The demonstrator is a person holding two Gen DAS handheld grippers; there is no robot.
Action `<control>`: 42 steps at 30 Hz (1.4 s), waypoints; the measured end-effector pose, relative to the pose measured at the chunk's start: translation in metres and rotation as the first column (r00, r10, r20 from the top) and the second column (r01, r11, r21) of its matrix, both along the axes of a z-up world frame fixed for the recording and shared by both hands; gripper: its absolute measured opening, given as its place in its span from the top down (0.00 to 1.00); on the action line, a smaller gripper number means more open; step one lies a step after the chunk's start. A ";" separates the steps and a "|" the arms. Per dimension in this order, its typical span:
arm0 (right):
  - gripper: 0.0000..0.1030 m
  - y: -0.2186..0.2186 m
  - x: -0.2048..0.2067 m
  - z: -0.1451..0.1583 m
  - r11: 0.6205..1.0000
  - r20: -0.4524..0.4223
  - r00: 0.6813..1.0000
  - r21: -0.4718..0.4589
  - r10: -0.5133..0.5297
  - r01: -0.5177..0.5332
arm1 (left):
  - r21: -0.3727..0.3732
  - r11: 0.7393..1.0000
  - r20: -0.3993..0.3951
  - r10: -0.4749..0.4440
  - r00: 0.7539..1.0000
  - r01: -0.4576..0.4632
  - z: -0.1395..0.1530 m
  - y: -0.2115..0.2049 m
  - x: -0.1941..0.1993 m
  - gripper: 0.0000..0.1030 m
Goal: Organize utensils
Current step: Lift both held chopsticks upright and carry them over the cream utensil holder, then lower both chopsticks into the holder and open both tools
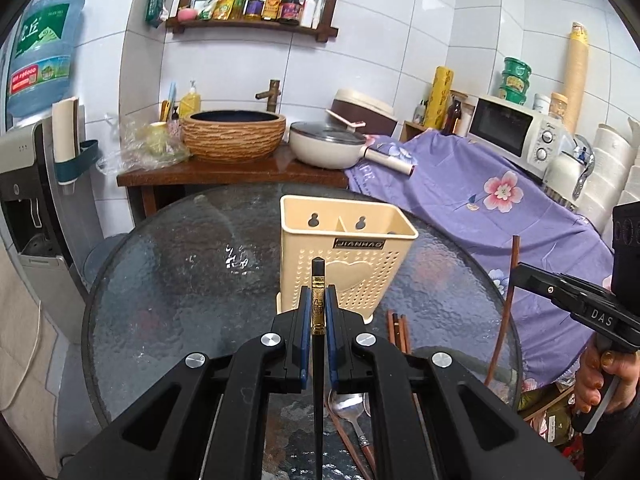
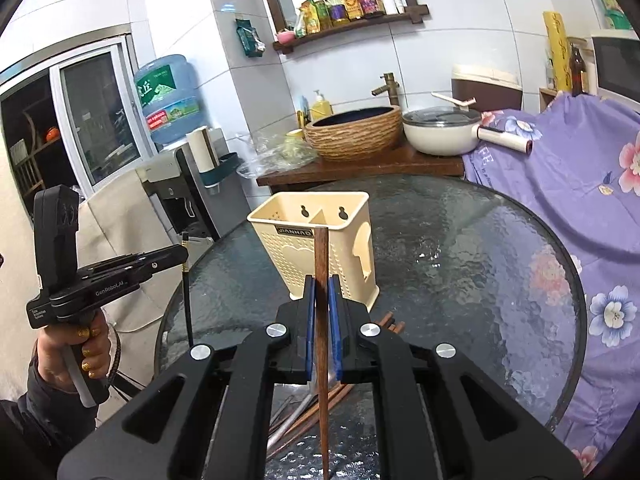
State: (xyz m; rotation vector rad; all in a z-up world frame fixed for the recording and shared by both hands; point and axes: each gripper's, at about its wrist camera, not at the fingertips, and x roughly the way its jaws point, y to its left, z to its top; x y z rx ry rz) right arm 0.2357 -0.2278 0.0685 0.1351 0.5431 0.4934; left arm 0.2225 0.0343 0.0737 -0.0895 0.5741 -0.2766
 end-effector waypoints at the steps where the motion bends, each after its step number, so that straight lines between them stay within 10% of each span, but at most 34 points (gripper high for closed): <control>1: 0.93 0.000 -0.001 0.002 1.000 0.002 1.000 0.003 0.005 -0.005 | -0.002 1.000 0.007 -0.004 1.000 0.004 0.003 0.000 -0.002 0.94; 29: 0.93 0.016 0.025 0.122 0.998 0.134 0.990 0.041 0.034 -0.040 | -0.029 0.999 0.202 -0.019 0.979 0.025 0.123 -0.010 0.009 0.94; 42: 0.93 0.037 0.080 0.165 0.991 0.281 0.950 0.031 -0.134 0.130 | -0.071 0.991 0.297 0.128 0.946 -0.112 0.166 -0.016 0.063 0.94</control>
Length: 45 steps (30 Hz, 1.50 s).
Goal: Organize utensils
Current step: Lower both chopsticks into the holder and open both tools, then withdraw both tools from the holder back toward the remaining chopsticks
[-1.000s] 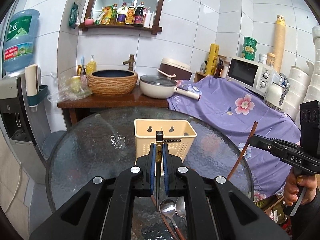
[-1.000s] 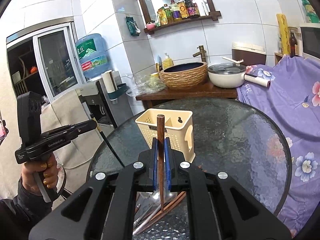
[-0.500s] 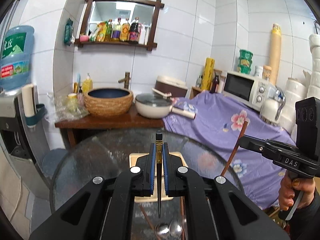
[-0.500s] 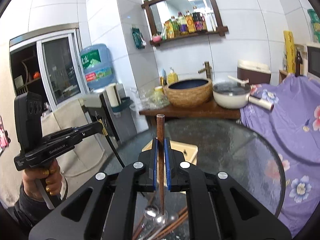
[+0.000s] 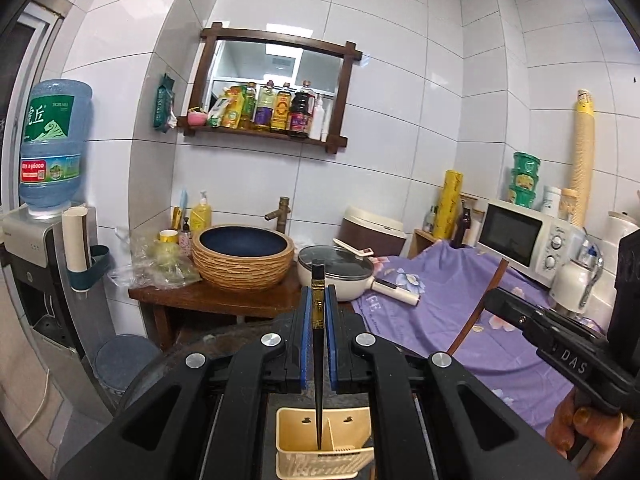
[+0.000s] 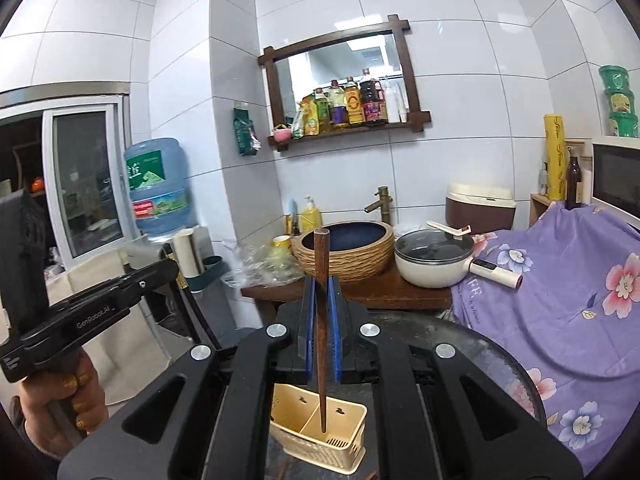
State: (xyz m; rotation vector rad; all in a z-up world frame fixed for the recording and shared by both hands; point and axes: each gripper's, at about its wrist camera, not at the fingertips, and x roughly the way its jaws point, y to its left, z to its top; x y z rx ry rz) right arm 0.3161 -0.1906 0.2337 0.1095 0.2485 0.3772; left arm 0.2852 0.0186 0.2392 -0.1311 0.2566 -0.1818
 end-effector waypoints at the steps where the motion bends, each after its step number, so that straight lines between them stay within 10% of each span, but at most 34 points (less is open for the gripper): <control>1: 0.93 0.001 0.004 -0.004 1.000 -0.005 1.000 -0.003 -0.003 0.003 | 0.003 1.000 0.000 0.011 1.000 -0.011 -0.006 -0.002 0.004 0.94; 18: 0.93 0.014 0.037 -0.104 0.999 -0.130 0.991 -0.040 -0.040 0.035 | -0.039 0.998 -0.152 0.038 0.988 -0.044 -0.107 0.001 0.040 0.94; 36: 0.92 0.009 0.043 -0.122 0.997 -0.148 0.987 -0.042 -0.069 0.063 | -0.029 0.999 -0.233 0.019 0.972 -0.026 -0.144 -0.001 0.045 0.93; 41: 0.49 0.003 0.033 -0.124 0.995 -0.130 0.987 -0.048 -0.093 0.087 | -0.020 0.999 -0.217 0.021 0.976 -0.026 -0.143 0.001 0.037 0.57; 45: 0.48 -0.005 0.015 -0.132 0.993 -0.122 0.986 -0.056 -0.109 0.103 | 0.014 0.999 -0.196 0.037 0.980 -0.035 -0.148 0.003 0.019 0.42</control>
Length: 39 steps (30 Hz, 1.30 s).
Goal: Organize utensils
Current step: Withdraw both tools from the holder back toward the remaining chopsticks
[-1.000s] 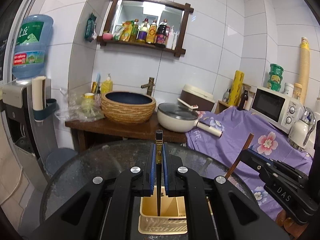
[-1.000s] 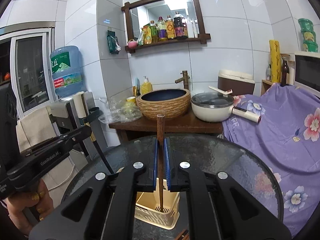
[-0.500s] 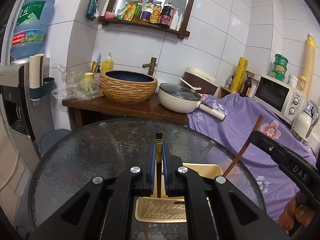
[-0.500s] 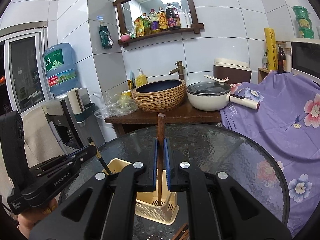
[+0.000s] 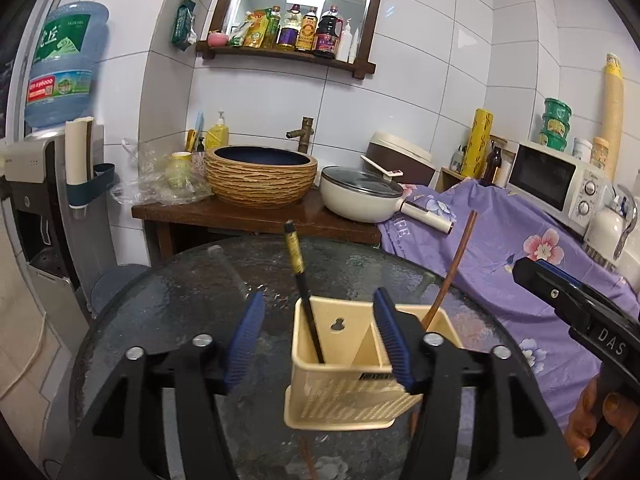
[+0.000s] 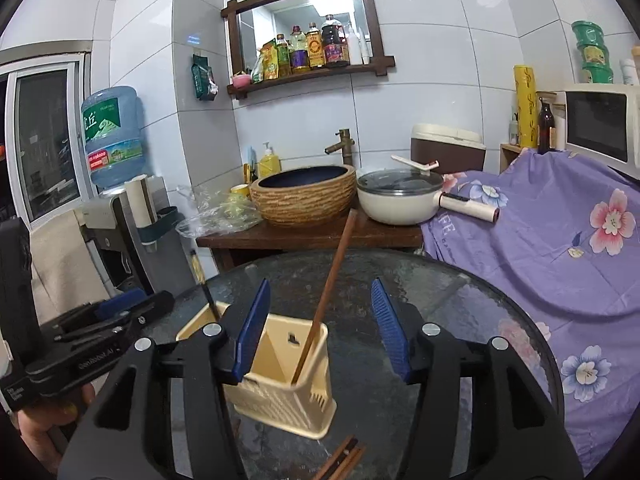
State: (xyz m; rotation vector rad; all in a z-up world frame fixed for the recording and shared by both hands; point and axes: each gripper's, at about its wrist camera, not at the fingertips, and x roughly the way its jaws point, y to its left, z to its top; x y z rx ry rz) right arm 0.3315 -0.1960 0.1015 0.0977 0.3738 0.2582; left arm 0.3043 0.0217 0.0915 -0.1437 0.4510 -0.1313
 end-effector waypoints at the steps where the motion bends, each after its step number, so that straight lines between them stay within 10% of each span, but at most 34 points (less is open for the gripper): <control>1: 0.48 -0.003 -0.005 -0.005 1.000 -0.013 1.000 0.011 0.005 -0.005 | 0.014 1.000 -0.003 0.003 1.000 -0.003 -0.004 0.001 -0.006 0.38; 19: 0.48 -0.003 -0.033 -0.172 0.971 -0.392 0.919 -0.229 -0.033 -0.062 | 0.139 0.990 -0.308 0.011 0.951 0.033 -0.127 0.014 -0.029 0.31; 39: 0.48 -0.006 -0.028 -0.192 0.956 -0.460 0.887 -0.277 -0.043 -0.098 | 0.271 0.954 -0.417 -0.001 0.909 0.125 -0.166 -0.020 0.002 0.37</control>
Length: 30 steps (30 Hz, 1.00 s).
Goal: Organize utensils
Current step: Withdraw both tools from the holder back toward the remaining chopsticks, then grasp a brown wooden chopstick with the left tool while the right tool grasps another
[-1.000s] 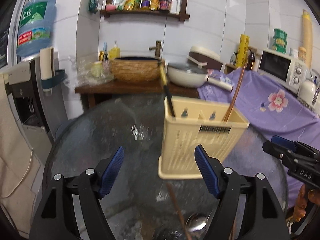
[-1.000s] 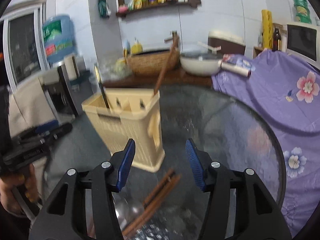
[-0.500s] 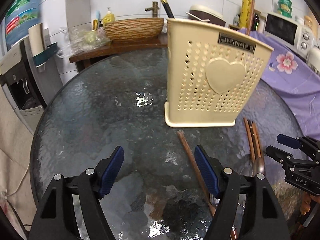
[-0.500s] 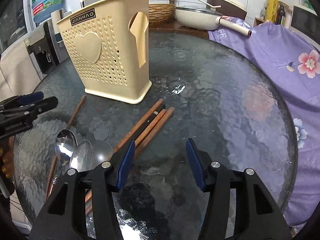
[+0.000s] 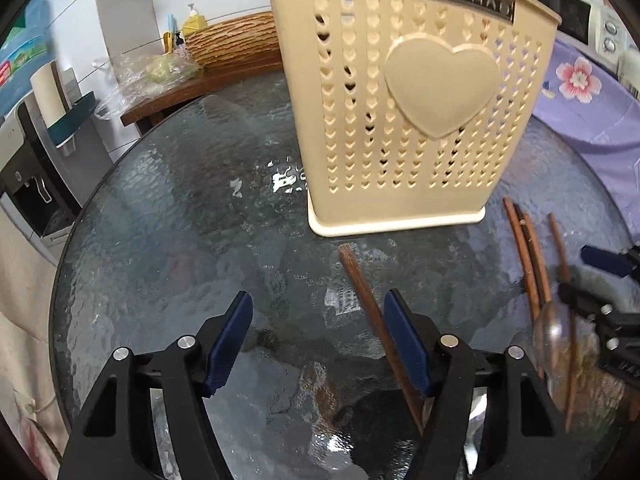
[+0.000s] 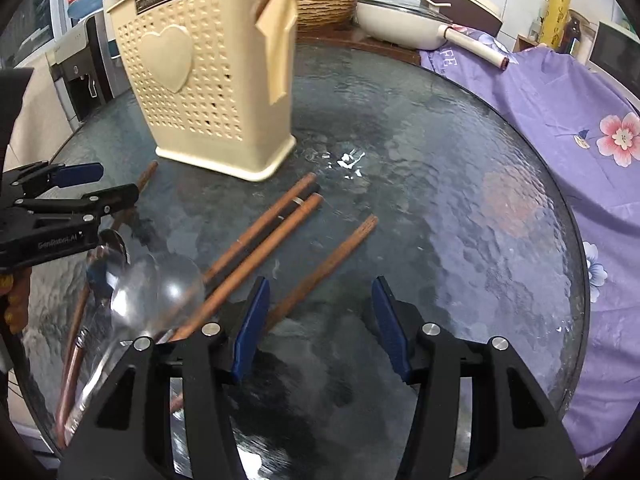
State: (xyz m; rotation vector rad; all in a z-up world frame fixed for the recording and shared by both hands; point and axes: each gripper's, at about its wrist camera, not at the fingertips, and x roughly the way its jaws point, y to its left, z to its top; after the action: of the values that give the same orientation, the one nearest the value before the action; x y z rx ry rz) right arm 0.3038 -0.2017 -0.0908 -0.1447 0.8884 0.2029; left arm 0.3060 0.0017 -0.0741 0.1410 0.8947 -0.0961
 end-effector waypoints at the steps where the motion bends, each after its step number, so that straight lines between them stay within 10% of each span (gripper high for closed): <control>1: 0.48 -0.005 0.000 0.000 1.000 -0.009 1.000 0.006 -0.009 0.009 | 0.002 1.000 0.001 -0.001 1.000 0.001 0.000 0.000 0.001 0.38; 11: 0.49 -0.016 0.000 -0.001 0.998 -0.043 0.998 0.044 -0.034 0.036 | -0.026 1.000 -0.028 -0.005 1.000 0.004 0.001 0.007 0.010 0.61; 30: 0.88 -0.018 0.036 0.002 0.959 -0.145 0.986 0.260 -0.076 0.112 | -0.094 0.996 -0.055 0.001 0.998 -0.006 0.004 -0.007 0.009 0.91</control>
State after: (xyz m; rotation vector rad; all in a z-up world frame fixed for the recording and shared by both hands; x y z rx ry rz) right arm 0.3401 -0.2198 -0.0884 0.1653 0.9903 0.2437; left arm 0.3153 -0.0052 -0.0705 0.0495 0.9435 -0.1393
